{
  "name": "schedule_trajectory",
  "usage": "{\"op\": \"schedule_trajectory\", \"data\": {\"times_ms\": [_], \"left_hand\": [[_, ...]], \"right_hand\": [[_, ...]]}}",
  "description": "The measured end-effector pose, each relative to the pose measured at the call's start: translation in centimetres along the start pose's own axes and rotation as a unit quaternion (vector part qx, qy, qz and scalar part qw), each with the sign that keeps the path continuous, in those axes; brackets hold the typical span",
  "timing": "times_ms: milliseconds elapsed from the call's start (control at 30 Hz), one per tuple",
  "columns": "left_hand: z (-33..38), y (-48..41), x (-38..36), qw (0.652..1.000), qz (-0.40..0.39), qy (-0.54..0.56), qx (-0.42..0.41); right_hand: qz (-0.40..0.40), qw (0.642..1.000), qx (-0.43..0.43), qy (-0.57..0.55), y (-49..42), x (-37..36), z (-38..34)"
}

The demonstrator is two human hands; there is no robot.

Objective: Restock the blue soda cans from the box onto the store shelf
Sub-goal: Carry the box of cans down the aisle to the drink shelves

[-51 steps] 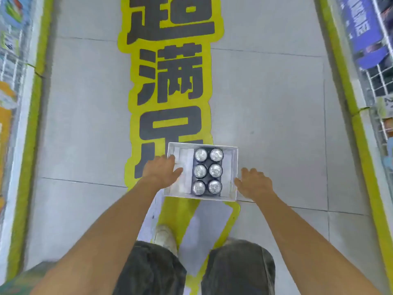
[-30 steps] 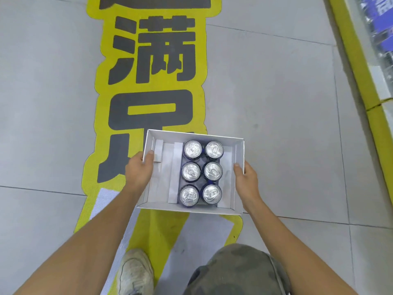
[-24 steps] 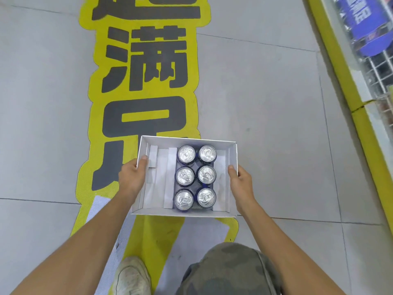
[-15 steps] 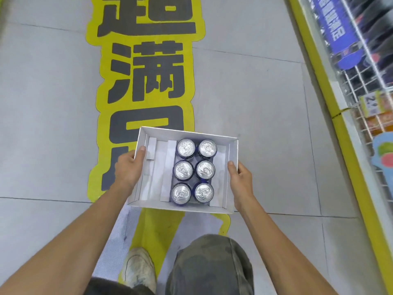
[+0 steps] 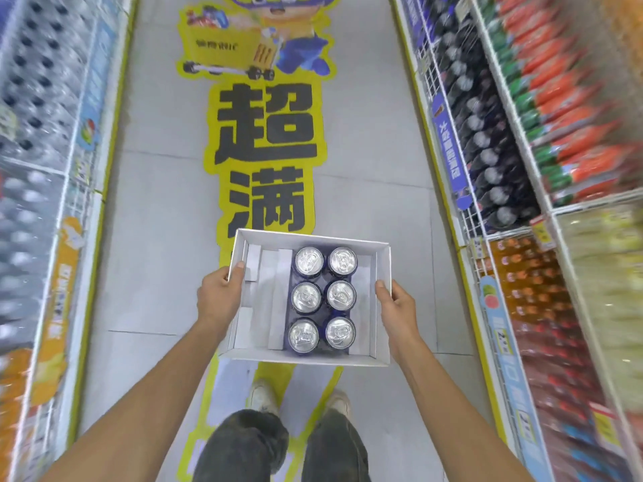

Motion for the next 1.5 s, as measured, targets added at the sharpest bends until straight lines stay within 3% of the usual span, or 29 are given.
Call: {"op": "schedule_trajectory", "data": {"times_ms": [200, 433, 1033, 1500], "left_hand": [[9.3, 4.0, 8.4, 1.0, 0.014, 0.002, 0.007], [17.1, 0.5, 10.3, 1.0, 0.018, 0.01, 0.014], [43.8, -22.1, 4.7, 0.996, 0.052, 0.045, 0.056], [65.6, -52.4, 3.7, 0.998, 0.027, 0.027, 0.053]], "right_hand": [[-0.022, 1.0, 0.012, 0.017, 6.0, 0.8, -13.1], [-0.022, 1.0, 0.012, 0.011, 3.1, -1.0, -21.1], [-0.056, 0.997, 0.02, 0.05, -27.2, -6.5, -45.3], [-0.044, 0.998, 0.01, 0.045, -52.1, -20.3, -68.1]]}}
Point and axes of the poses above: each hand's wrist, its own y-axis away from the middle knuckle, its own x-axis out of the back of the hand, z = x × y, the point moved 8 cm from there along -y, towards the middle knuckle, and after that the axes turned 2 degrees about x, right-handed, at the moved point
